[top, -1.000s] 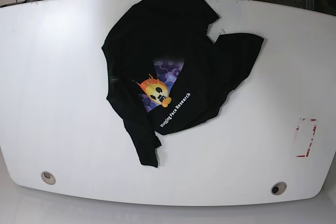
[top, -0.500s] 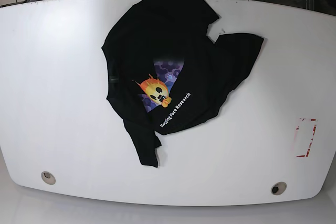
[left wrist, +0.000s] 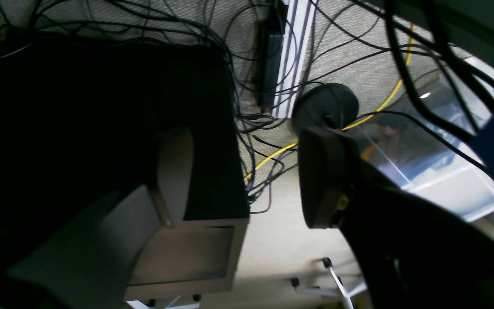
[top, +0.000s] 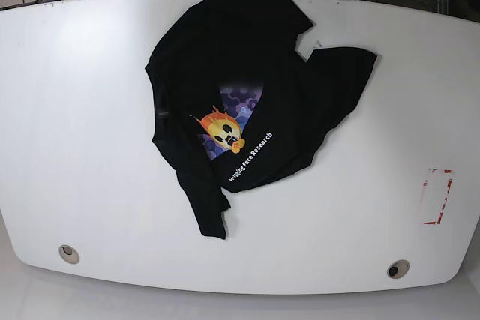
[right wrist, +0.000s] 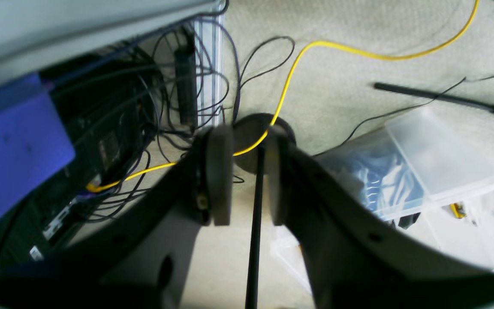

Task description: Layout the t-shirt on the table in an organized manner, then fold the t-shirt properly

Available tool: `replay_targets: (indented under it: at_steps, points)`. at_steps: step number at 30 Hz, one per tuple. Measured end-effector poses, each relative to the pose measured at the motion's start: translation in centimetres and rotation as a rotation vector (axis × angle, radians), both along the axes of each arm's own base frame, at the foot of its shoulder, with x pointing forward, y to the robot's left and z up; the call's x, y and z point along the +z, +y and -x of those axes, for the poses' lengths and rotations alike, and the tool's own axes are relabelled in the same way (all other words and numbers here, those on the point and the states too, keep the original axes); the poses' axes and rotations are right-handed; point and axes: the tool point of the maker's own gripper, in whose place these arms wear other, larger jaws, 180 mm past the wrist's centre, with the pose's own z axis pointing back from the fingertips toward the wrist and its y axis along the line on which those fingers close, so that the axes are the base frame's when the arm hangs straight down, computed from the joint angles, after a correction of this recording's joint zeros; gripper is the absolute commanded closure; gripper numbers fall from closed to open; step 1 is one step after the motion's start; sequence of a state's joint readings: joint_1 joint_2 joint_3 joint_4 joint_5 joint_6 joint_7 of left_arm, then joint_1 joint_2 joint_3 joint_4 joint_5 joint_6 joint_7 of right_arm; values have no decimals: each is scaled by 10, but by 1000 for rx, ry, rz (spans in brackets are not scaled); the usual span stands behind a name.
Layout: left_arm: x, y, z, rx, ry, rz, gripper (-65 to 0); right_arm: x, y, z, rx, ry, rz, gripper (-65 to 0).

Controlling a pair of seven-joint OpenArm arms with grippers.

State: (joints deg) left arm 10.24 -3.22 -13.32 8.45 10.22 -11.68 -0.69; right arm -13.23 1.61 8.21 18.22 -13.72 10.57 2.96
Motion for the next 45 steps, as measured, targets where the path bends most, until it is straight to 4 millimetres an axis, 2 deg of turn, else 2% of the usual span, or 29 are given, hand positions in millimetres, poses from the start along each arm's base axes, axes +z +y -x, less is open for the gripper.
replay_targets:
  at_steps: [5,12,17,20,24,32,45]
  points:
    - [3,7,-3,-5,-69,-19,-361,3,2,-3,-15,-73,-9,-130]
    - [13,17,3,-20,-147,-50,-361,9,-3,19,-15,-61,5,-130]
    - [24,24,10,-41,-186,-72,-361,22,-4,19,-8,-132,14,-130]
    - [33,29,6,-57,-228,-88,-361,32,-1,12,-6,-178,15,-130]
    - [53,38,0,-48,-304,-112,-361,48,3,6,-1,-240,14,-130]
    - [97,53,-6,-28,-417,-143,-361,85,4,17,3,-308,27,-130]
    - [170,51,13,-119,-484,-152,-360,149,2,31,10,-383,54,-130]
